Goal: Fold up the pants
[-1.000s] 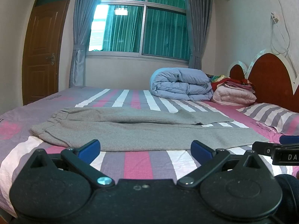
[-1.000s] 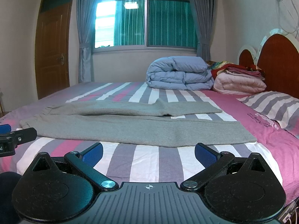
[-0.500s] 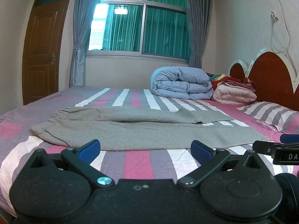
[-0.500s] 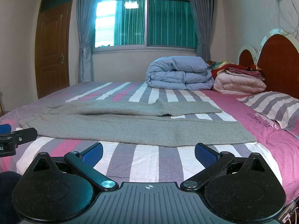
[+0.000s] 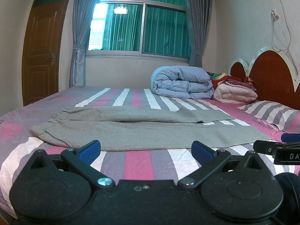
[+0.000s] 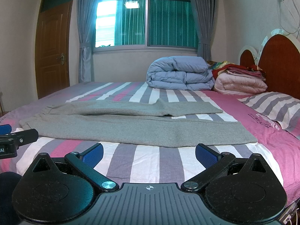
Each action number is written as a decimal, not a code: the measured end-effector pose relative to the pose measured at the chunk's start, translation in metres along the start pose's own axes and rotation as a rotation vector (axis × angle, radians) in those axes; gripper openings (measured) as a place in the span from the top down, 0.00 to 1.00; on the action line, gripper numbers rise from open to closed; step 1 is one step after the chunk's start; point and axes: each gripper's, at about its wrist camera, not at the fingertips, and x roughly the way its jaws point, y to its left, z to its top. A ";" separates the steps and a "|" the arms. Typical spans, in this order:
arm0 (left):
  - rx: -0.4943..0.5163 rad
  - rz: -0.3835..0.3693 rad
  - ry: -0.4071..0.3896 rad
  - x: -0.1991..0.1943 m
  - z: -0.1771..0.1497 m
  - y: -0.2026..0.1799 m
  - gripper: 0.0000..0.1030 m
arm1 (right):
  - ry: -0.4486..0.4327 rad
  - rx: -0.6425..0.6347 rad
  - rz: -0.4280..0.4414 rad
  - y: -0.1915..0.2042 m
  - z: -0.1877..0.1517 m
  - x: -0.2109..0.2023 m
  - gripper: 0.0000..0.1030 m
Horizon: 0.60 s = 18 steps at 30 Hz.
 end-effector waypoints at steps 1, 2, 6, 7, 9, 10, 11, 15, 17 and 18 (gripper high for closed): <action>0.001 0.001 0.000 0.000 0.000 0.000 0.06 | 0.000 0.000 0.000 0.000 0.000 0.000 0.00; 0.001 0.000 0.000 0.000 -0.001 0.001 0.06 | 0.000 0.000 0.000 0.000 0.000 0.000 0.00; 0.001 0.000 0.001 0.000 -0.001 0.001 0.06 | 0.000 -0.001 0.000 0.000 0.000 0.000 0.00; 0.001 -0.001 0.002 0.000 -0.001 0.001 0.06 | 0.000 0.000 0.000 0.000 0.000 0.000 0.00; 0.002 0.000 0.002 0.000 -0.002 0.001 0.06 | 0.000 -0.001 0.000 0.000 0.000 0.000 0.00; 0.001 0.000 0.002 0.001 -0.001 0.001 0.06 | 0.000 -0.001 0.000 0.000 0.000 0.000 0.00; 0.002 0.000 0.002 0.001 -0.001 0.001 0.06 | 0.000 -0.001 0.000 0.000 0.000 0.001 0.00; 0.003 0.000 0.003 0.001 -0.001 0.000 0.06 | 0.000 -0.001 -0.001 0.000 0.000 0.001 0.00; 0.003 -0.001 0.002 0.001 -0.001 0.001 0.06 | 0.000 -0.001 0.000 -0.001 0.000 0.000 0.00; 0.003 -0.001 0.003 0.001 -0.001 0.001 0.06 | 0.000 -0.001 0.000 -0.001 0.000 0.000 0.00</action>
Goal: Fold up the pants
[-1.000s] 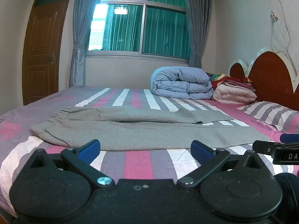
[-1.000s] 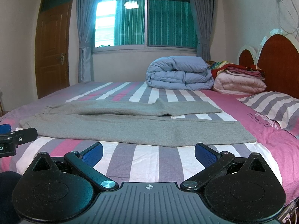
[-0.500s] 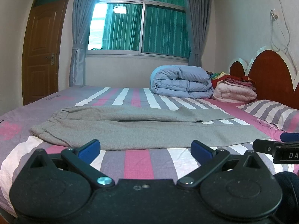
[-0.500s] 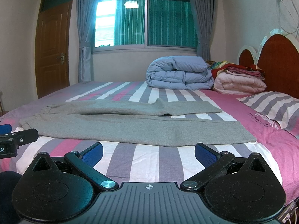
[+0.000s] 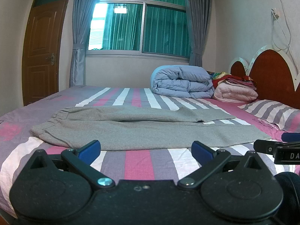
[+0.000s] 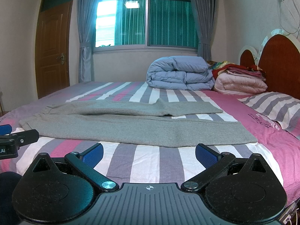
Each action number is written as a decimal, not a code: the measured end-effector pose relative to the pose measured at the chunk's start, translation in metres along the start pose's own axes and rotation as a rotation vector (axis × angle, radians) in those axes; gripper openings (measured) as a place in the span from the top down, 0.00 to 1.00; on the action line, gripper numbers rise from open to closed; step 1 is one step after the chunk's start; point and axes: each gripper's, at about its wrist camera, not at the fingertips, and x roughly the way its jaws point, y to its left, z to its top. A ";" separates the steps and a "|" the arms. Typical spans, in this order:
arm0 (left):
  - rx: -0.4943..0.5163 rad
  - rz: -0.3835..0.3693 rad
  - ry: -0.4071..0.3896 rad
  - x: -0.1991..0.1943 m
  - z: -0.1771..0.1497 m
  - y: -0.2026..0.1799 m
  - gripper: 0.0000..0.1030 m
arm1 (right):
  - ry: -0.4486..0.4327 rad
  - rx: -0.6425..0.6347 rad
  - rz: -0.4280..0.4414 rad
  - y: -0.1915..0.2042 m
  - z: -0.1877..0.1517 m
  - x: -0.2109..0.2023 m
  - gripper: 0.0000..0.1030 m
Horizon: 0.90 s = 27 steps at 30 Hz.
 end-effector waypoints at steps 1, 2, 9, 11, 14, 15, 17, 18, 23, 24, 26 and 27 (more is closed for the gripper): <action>0.001 0.001 -0.001 0.000 0.000 0.000 0.06 | 0.000 0.000 0.000 0.000 0.000 0.000 0.00; 0.000 0.001 -0.001 0.000 0.000 0.000 0.06 | -0.001 0.000 0.000 0.000 0.000 -0.001 0.00; 0.001 0.002 0.000 0.000 0.000 -0.001 0.06 | 0.000 -0.001 -0.001 0.000 0.000 -0.001 0.00; 0.000 0.004 0.002 0.001 -0.001 0.001 0.06 | 0.000 -0.001 -0.001 0.000 0.000 0.000 0.00; 0.003 0.009 0.005 0.002 -0.002 0.003 0.06 | 0.000 -0.001 -0.001 0.000 0.000 -0.001 0.00; 0.005 0.011 0.006 0.002 -0.002 0.003 0.06 | 0.000 0.000 -0.001 0.000 0.000 0.000 0.00; 0.007 0.017 0.012 0.003 -0.002 0.004 0.06 | 0.000 0.000 -0.001 0.000 0.000 0.000 0.00; 0.002 0.021 0.017 0.002 -0.001 0.004 0.06 | 0.000 0.000 0.000 0.000 0.000 -0.001 0.00; -0.081 -0.011 0.075 0.007 0.003 0.023 0.06 | 0.008 0.033 0.032 -0.007 0.003 -0.001 0.00; -0.105 -0.015 0.086 0.009 0.005 0.031 0.06 | 0.015 0.038 0.050 -0.009 0.005 0.001 0.00; -0.140 -0.011 0.105 0.017 0.011 0.046 0.06 | 0.021 0.044 0.098 -0.012 0.011 0.007 0.00; -0.142 0.000 0.111 0.022 0.013 0.055 0.06 | 0.021 0.040 0.123 -0.013 0.016 0.011 0.00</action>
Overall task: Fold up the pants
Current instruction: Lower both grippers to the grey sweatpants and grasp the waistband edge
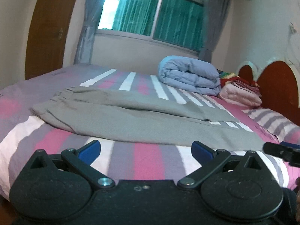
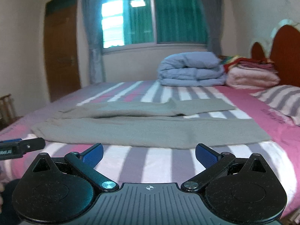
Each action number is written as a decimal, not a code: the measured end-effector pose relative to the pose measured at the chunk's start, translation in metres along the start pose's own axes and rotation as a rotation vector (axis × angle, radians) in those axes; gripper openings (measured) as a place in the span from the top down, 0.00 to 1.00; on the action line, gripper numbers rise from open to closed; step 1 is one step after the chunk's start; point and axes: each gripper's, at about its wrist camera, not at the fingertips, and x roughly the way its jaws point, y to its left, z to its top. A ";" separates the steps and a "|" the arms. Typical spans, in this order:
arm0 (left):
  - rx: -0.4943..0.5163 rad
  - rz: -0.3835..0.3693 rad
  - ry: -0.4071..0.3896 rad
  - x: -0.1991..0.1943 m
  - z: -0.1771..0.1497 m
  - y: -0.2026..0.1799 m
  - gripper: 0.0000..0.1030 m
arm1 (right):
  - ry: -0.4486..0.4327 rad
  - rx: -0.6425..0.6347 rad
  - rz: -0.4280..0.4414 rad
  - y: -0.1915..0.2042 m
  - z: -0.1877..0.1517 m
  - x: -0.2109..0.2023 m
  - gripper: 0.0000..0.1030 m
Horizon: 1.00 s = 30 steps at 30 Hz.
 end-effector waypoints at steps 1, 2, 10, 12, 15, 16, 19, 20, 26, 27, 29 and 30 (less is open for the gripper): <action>0.007 0.017 0.007 0.005 0.004 0.006 0.06 | -0.004 -0.010 0.020 -0.001 0.005 0.005 0.00; 0.018 0.033 0.020 0.011 0.010 0.015 0.06 | -0.008 -0.017 0.035 -0.001 0.010 0.012 0.00; 0.040 0.135 0.044 0.057 0.064 0.085 0.06 | -0.050 -0.078 0.203 0.005 0.068 0.077 0.00; 0.072 0.134 0.055 0.074 0.083 0.107 0.06 | 0.018 -0.101 0.254 0.010 0.084 0.102 0.00; 0.130 0.110 0.098 0.112 0.117 0.142 0.08 | 0.030 -0.168 0.276 0.019 0.106 0.138 0.00; 0.168 0.134 0.103 0.129 0.129 0.155 0.10 | 0.034 -0.197 0.275 0.023 0.114 0.155 0.00; 0.272 0.188 0.125 0.185 0.161 0.185 0.14 | 0.055 -0.258 0.282 0.028 0.136 0.218 0.00; 0.280 0.187 0.131 0.204 0.171 0.196 0.14 | 0.069 -0.267 0.277 0.029 0.144 0.245 0.00; 0.241 0.145 0.219 0.322 0.197 0.240 0.20 | 0.170 -0.282 0.300 0.039 0.169 0.396 0.28; 0.233 0.139 0.234 0.340 0.196 0.246 0.21 | 0.180 -0.283 0.312 0.041 0.171 0.417 0.28; 0.229 0.122 0.279 0.370 0.194 0.264 0.24 | 0.200 -0.296 0.334 0.046 0.171 0.460 0.28; 0.236 0.119 0.297 0.382 0.192 0.269 0.26 | 0.217 -0.303 0.348 0.048 0.170 0.477 0.28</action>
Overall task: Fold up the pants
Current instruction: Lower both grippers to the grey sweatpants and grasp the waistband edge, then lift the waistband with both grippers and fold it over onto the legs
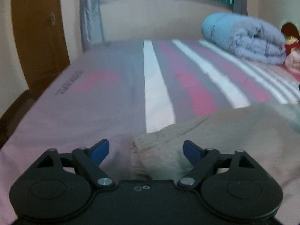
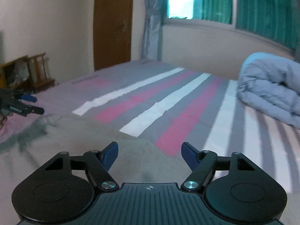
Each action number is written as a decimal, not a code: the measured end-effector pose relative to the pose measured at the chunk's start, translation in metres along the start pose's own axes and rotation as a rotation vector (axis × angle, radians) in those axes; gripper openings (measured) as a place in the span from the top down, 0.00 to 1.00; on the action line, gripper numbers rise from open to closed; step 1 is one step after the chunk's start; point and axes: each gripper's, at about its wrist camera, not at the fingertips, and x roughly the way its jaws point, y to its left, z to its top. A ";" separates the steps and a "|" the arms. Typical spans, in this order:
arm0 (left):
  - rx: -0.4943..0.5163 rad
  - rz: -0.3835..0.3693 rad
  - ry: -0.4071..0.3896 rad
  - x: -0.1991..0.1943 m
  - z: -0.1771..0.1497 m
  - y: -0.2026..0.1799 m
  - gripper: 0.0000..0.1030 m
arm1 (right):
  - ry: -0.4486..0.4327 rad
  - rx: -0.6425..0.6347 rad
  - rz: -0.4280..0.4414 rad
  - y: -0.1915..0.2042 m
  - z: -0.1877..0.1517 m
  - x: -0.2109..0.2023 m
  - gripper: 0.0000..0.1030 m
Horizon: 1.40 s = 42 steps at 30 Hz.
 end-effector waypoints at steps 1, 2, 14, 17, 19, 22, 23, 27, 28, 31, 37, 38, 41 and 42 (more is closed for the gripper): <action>0.007 -0.004 0.016 0.012 0.000 0.004 0.28 | 0.012 -0.007 0.013 -0.004 0.001 0.015 0.28; 0.012 -0.006 0.035 0.023 0.000 0.008 0.28 | 0.030 -0.018 0.020 -0.009 0.001 0.031 0.28; -0.058 -0.287 0.109 0.079 0.006 0.044 0.53 | 0.241 -0.073 0.142 -0.031 -0.012 0.119 0.50; -0.013 -0.277 0.110 0.084 0.012 0.035 0.63 | 0.252 -0.094 0.121 -0.029 -0.008 0.124 0.50; 0.026 -0.275 0.093 0.083 0.011 0.029 0.71 | 0.273 -0.103 0.123 -0.028 -0.009 0.129 0.51; 0.027 -0.282 0.056 0.074 0.007 0.030 0.80 | 0.297 -0.113 0.156 -0.024 -0.010 0.128 0.91; 0.035 -0.283 0.034 0.068 0.006 0.030 0.83 | 0.295 -0.115 0.145 -0.023 -0.009 0.125 0.92; 0.069 -0.281 -0.058 0.036 0.009 0.030 0.90 | 0.209 -0.145 0.098 -0.013 -0.001 0.092 0.94; 0.071 -0.281 -0.106 0.023 0.011 0.031 0.90 | 0.179 -0.149 0.085 -0.009 0.002 0.081 0.94; 0.092 -0.295 -0.212 -0.018 0.013 0.039 0.90 | 0.092 -0.161 0.068 0.007 0.014 0.038 0.94; 0.176 -0.345 -0.333 -0.110 -0.010 0.028 0.90 | -0.045 -0.312 0.027 0.062 0.018 -0.073 0.94; 0.200 -0.335 -0.334 -0.122 -0.020 0.023 0.90 | -0.052 -0.325 0.030 0.071 0.012 -0.092 0.94; 0.192 -0.326 -0.321 -0.149 -0.058 0.012 0.90 | -0.052 -0.348 0.036 0.097 -0.013 -0.133 0.94; 0.165 -0.314 -0.304 -0.155 -0.073 0.007 0.88 | -0.045 -0.342 0.042 0.106 -0.025 -0.144 0.94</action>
